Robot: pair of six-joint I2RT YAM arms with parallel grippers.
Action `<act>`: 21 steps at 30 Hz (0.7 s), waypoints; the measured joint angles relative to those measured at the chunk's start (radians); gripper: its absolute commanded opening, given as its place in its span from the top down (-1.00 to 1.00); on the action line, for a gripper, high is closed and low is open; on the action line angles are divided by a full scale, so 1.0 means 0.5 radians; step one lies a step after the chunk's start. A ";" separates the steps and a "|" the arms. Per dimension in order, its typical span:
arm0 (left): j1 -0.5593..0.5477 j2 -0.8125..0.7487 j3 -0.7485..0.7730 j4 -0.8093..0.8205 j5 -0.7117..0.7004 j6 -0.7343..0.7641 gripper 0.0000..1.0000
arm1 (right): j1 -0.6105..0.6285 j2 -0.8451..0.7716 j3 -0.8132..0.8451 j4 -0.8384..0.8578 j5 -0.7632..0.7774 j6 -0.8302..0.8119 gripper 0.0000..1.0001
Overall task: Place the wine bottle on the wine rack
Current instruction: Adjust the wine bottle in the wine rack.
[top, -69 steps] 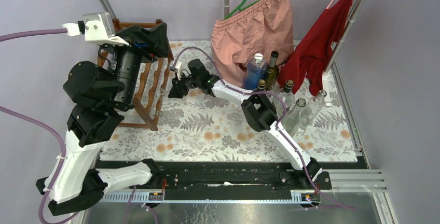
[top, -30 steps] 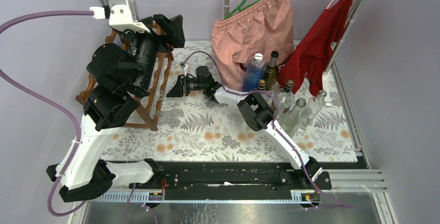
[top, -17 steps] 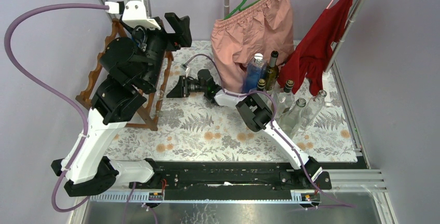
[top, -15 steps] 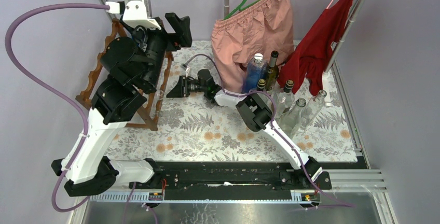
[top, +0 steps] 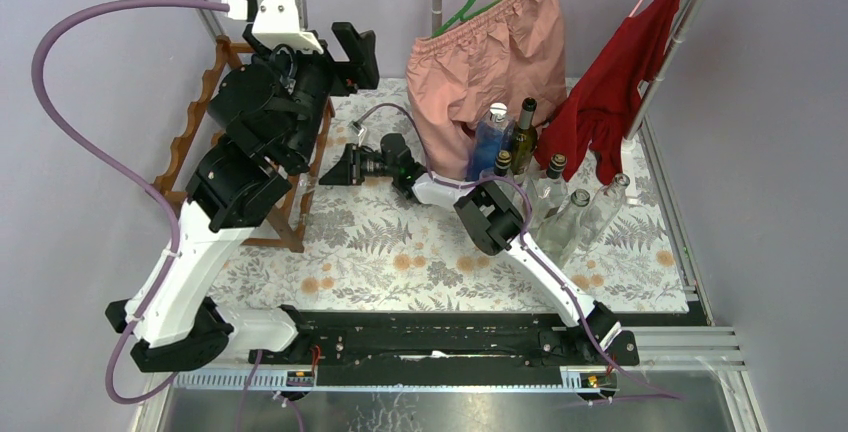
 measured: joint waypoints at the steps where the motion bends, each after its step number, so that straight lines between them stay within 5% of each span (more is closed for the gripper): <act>1: 0.003 0.005 0.005 -0.002 0.005 0.003 -0.82 | 0.000 0.004 0.001 0.015 0.010 0.018 1.00; 21: 0.092 0.069 0.043 -0.044 0.089 0.014 -0.83 | 0.011 0.037 0.008 0.043 0.046 0.120 1.00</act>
